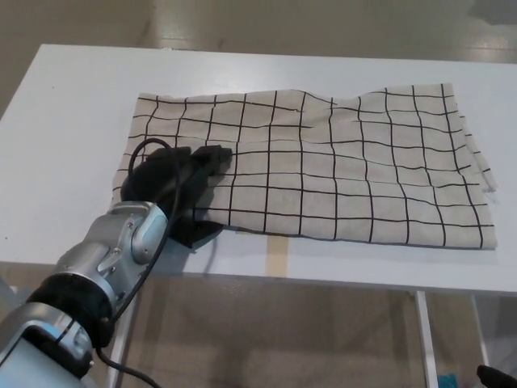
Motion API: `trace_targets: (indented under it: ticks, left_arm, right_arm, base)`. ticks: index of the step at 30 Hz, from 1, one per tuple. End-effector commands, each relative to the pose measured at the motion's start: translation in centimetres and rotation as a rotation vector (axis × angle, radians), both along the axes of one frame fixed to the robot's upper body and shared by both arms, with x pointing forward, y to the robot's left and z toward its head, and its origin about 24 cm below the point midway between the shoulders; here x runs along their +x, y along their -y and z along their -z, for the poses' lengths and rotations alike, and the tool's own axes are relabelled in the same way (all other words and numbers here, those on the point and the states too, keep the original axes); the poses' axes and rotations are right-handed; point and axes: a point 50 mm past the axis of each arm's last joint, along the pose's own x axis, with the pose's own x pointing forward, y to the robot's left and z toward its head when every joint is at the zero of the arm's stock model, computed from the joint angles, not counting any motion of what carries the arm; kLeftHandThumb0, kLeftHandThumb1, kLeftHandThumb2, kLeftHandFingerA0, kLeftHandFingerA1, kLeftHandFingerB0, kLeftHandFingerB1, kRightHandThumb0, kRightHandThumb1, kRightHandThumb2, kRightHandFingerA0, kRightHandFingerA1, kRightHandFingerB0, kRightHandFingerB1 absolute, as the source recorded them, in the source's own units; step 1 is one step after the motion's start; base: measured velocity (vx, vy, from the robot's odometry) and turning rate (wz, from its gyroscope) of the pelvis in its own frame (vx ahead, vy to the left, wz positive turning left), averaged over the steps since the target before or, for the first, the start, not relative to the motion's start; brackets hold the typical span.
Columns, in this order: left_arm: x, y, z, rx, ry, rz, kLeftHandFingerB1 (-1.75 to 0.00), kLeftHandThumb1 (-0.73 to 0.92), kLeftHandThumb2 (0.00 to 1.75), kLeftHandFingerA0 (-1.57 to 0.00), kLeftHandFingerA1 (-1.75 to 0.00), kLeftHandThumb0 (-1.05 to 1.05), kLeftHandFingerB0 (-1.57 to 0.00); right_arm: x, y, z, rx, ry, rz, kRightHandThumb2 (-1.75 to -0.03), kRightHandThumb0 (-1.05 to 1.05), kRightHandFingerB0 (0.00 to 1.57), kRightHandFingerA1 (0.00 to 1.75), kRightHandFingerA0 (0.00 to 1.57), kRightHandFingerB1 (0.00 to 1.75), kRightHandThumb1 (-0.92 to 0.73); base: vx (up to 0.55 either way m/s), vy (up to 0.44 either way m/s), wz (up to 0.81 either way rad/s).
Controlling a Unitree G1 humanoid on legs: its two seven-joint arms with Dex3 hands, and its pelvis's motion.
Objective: Use the left hand to fold a white towel with checkered patterns in half.
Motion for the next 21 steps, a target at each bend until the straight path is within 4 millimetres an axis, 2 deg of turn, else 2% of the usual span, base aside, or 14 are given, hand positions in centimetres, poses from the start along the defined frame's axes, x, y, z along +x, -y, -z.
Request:
trace_targets:
  ticks: [1,6,9,10,11,12,16,17,18,20,21]
  left_arm:
    - [-1.6,-3.3,3.0,0.130,-0.095,-0.054,-0.25,0.35,0.73,-0.02,-0.18,-0.54,-0.02]
    - [-1.5,-3.8,3.1,0.150,-0.117,-0.078,-0.25,0.37,0.74,-0.01,-0.17,-0.56,-0.02]
    - [-1.5,-4.2,3.3,0.156,-0.141,-0.108,-0.25,0.37,0.71,-0.08,-0.15,-0.61,-0.08]
    - [-1.5,-4.5,3.4,0.173,-0.149,-0.120,-0.42,0.41,0.71,-0.20,-0.39,-0.59,-0.28]
    - [-1.5,-4.7,3.5,0.186,-0.154,-0.128,-0.42,0.41,0.71,-0.20,-0.39,-0.59,-0.28]
    - [-1.7,-5.2,3.6,0.233,-0.136,-0.120,-0.83,0.51,0.55,-0.62,-0.57,-0.43,-0.65]
    - [-1.8,-5.4,3.7,0.248,-0.127,-0.114,-0.83,0.51,0.55,-0.62,-0.57,-0.43,-0.65]
    - [-1.9,-5.7,3.8,0.207,-0.101,-0.154,-1.75,0.63,0.55,-0.78,-1.75,-0.30,-0.52]
    - [-2.0,-5.8,3.9,0.178,-0.087,-0.178,-1.26,0.49,0.82,-1.09,-1.41,-0.38,-0.81]
    - [-2.0,-5.8,3.9,0.174,-0.085,-0.180,-1.26,0.49,0.82,-1.09,-1.41,-0.38,-0.81]
    - [-2.1,-5.8,4.0,0.161,-0.071,-0.180,-1.73,0.78,0.53,-0.58,-1.75,-0.26,-0.44]
  right_arm:
    - [-0.4,0.2,0.0,0.011,-0.002,0.012,-0.55,-0.31,0.57,0.60,0.54,0.47,-0.55]
    - [-0.4,0.2,0.0,0.016,-0.003,0.008,-0.55,-0.31,0.57,0.60,0.54,0.47,-0.55]
    - [-0.5,0.2,0.0,0.021,-0.003,0.007,-0.56,-0.32,0.57,0.59,0.55,0.47,-0.55]
    - [-0.6,0.2,0.0,0.024,-0.002,0.008,-0.56,-0.32,0.58,0.59,0.54,0.47,-0.55]
    - [-0.7,0.1,0.0,0.025,-0.001,0.008,-0.56,-0.32,0.58,0.59,0.54,0.47,-0.55]
    - [-0.8,0.2,0.0,0.023,0.000,0.009,-0.56,-0.32,0.59,0.59,0.54,0.47,-0.56]
    - [-0.8,0.2,0.0,0.022,0.000,0.009,-0.56,-0.32,0.59,0.59,0.54,0.47,-0.56]
    - [-0.8,0.1,-0.1,0.019,0.003,0.001,-0.56,-0.33,0.59,0.58,0.54,0.47,-0.54]
    - [-0.8,0.1,-0.2,0.010,0.003,-0.007,-0.55,-0.34,0.61,0.57,0.54,0.47,-0.56]
    - [-0.8,0.1,-0.2,0.008,0.003,-0.009,-0.55,-0.34,0.61,0.57,0.54,0.47,-0.56]
    - [-0.8,0.2,-0.2,0.000,0.003,-0.012,-0.56,-0.35,0.68,0.55,0.55,0.51,-0.57]
  base:
    - [0.00,0.000,0.00]
    - [0.00,0.000,0.00]
    - [0.00,0.000,0.00]
    - [0.00,0.000,0.00]
    - [0.00,0.000,0.00]
    - [0.00,0.000,0.00]
    - [0.00,0.000,0.00]
    - [0.00,0.000,0.00]
    - [0.00,0.000,0.00]
    - [0.00,0.000,0.00]
    - [0.00,0.000,0.00]
